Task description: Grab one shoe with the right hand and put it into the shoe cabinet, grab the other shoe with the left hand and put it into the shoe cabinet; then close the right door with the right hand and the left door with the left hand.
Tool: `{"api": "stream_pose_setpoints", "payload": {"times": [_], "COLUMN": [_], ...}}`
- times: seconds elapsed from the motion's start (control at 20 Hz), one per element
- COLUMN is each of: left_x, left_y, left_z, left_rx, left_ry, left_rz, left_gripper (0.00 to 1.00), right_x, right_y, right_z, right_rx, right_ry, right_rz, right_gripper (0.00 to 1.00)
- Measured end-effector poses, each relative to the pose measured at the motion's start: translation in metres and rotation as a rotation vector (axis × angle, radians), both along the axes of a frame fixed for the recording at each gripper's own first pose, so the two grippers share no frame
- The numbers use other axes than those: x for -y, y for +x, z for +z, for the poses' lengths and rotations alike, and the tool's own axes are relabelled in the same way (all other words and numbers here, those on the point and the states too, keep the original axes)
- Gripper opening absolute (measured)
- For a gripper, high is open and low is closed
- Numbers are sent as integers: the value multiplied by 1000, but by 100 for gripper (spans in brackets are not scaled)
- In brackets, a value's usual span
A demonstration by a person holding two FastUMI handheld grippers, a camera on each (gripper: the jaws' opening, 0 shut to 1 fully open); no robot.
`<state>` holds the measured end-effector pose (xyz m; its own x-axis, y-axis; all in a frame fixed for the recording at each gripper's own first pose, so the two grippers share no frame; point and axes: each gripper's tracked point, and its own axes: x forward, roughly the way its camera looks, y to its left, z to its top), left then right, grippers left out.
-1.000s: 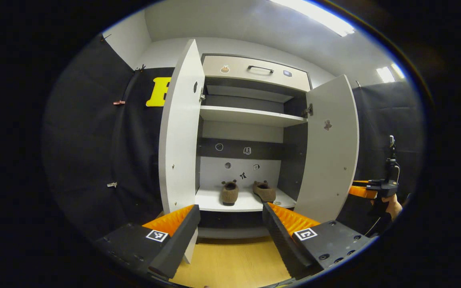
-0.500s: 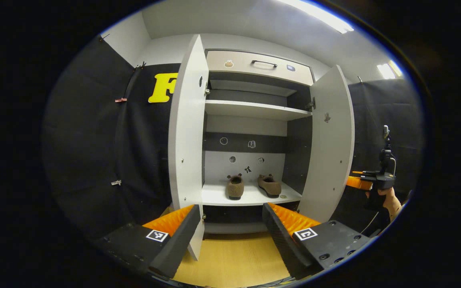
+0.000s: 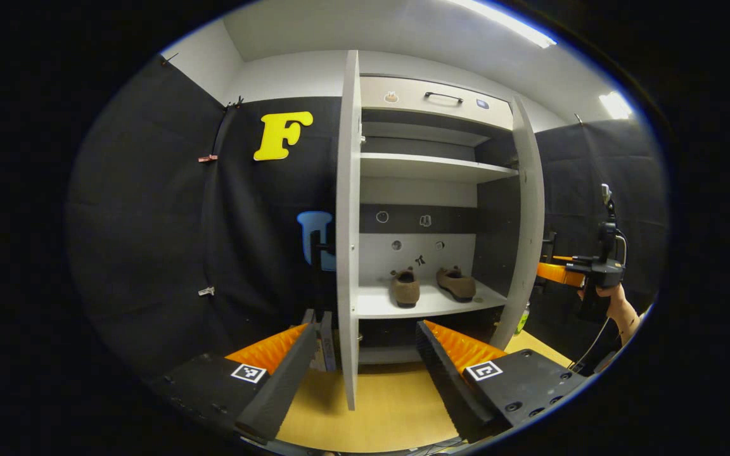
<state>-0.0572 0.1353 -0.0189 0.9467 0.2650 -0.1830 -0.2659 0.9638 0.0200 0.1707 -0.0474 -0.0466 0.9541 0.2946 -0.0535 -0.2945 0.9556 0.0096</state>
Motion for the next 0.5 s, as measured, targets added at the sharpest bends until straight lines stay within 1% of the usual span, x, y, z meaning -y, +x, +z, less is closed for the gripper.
{"api": "stream_pose_setpoints", "payload": {"times": [0.2,0.25,0.35,0.5], "left_x": [-23,-33,-50,-64], "left_y": [-6,-7,-8,-4], "left_z": [-2,-5,-9,-12], "left_rx": [9,3,-6,5], "left_ry": [6,8,8,-14], "left_rz": [4,15,29,21], "left_gripper": [98,98,98,98], "right_x": [-32,-37,-46,-55], "right_y": [25,31,43,59], "right_z": [-2,-3,-6,-9], "right_rx": [28,31,18,17], "right_ry": [-39,-43,-18,2], "right_rz": [-27,-31,-40,-77], "right_gripper": [100,98,97,98]}}
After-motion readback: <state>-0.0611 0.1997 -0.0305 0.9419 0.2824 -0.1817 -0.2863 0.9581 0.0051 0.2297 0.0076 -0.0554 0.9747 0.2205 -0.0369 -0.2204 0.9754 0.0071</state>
